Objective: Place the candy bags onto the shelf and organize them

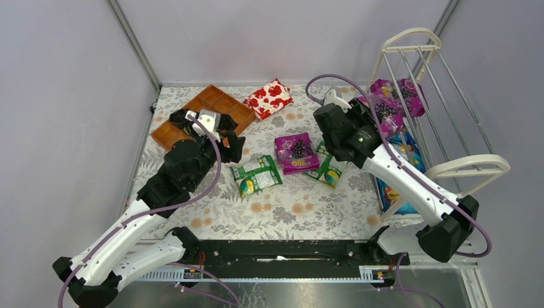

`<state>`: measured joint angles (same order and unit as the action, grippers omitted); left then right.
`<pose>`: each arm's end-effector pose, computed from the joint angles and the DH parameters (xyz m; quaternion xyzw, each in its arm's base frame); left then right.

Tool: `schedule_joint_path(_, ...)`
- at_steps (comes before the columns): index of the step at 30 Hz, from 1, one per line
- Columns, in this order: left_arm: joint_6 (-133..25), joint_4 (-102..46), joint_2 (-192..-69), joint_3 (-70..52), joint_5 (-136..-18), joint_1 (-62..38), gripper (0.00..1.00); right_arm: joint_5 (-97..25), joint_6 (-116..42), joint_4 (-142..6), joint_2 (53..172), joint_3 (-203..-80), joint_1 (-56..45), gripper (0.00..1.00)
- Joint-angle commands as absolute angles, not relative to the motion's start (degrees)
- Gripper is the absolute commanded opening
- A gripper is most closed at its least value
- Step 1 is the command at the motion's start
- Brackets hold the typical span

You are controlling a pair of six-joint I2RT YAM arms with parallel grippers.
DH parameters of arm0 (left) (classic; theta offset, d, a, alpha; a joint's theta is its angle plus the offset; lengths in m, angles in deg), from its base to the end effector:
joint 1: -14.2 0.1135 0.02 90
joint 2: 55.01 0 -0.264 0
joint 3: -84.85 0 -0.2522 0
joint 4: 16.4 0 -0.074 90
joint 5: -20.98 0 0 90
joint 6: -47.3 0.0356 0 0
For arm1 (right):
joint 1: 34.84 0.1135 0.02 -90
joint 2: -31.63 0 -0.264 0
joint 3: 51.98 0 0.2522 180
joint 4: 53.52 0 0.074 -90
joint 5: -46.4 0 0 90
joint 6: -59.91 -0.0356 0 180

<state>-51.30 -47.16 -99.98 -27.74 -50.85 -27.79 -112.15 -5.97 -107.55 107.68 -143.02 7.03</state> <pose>0.1360 -0.1075 0.3807 0.1157 0.7452 -0.1679 0.6349 0.2214 0.1539 0.3801 -0.2030 0.7576 -0.4475 0.4297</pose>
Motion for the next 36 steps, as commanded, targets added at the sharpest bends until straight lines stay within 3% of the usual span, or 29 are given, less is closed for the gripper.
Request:
schedule_joint_path(1,-51.99,-42.25,-98.41,-29.24,-52.91,-27.92,0.8,-122.59,5.92,-95.99,107.56,-142.82,1.98,0.4)
schedule_joint_path(18,-49.0,-40.45,-96.01,-32.33,-43.62,-38.42,0.83,-119.21,6.96,-95.89,116.26,-139.92,-11.24,0.4)
schedule_joint_path(36,-48.51,-40.55,-97.78,-32.51,-40.62,-42.76,0.83,-115.42,-4.99,-106.22,107.13,-136.33,-12.77,0.39)
